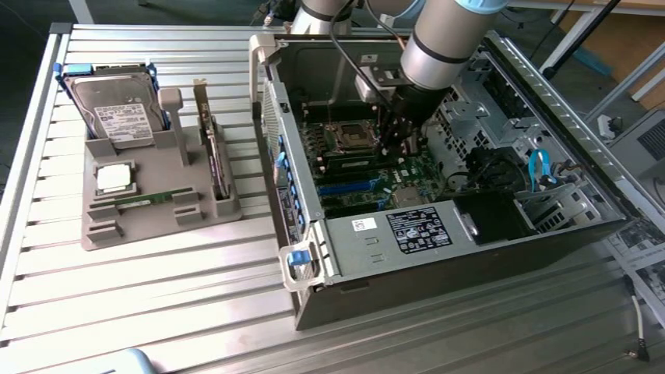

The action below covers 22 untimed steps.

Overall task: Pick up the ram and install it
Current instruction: 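Insert the ram into the slot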

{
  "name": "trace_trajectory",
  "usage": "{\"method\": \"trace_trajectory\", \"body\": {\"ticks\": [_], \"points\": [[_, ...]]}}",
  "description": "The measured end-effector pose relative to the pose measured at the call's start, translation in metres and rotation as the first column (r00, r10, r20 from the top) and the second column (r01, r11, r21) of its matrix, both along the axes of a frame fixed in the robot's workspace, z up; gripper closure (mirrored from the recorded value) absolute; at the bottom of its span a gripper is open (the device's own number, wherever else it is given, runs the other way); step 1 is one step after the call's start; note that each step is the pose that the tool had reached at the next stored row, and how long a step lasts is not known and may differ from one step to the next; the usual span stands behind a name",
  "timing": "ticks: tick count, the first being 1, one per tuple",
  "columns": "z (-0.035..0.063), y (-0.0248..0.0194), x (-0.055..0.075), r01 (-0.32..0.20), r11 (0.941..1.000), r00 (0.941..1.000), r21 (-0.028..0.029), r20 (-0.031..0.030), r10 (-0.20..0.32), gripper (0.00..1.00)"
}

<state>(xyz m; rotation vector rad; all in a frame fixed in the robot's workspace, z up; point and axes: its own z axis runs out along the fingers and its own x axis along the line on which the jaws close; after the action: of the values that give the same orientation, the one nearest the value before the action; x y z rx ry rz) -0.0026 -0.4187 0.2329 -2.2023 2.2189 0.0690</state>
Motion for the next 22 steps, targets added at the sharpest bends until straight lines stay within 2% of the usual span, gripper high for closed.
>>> {"method": "trace_trajectory", "body": {"ticks": [11,14,15,16,17,22], "points": [[-0.0015,0.0,-0.0001,0.0,1.0,1.0,0.0002,0.0004,0.0,0.88],[-0.0016,-0.0023,-0.0002,0.0,1.0,1.0,0.0004,0.0004,0.0,0.87],[-0.0015,-0.0023,-0.0001,0.0,1.0,1.0,0.0002,0.0005,0.0,0.82],[-0.0015,-0.0023,-0.0001,0.0,1.0,1.0,0.0002,0.0005,0.0,0.82],[-0.0015,-0.0024,-0.0001,0.0,1.0,1.0,0.0002,0.0005,0.0,0.75],[-0.0008,-0.0024,-0.0001,0.0,1.0,1.0,-0.0001,0.0003,0.0,0.75]]}}
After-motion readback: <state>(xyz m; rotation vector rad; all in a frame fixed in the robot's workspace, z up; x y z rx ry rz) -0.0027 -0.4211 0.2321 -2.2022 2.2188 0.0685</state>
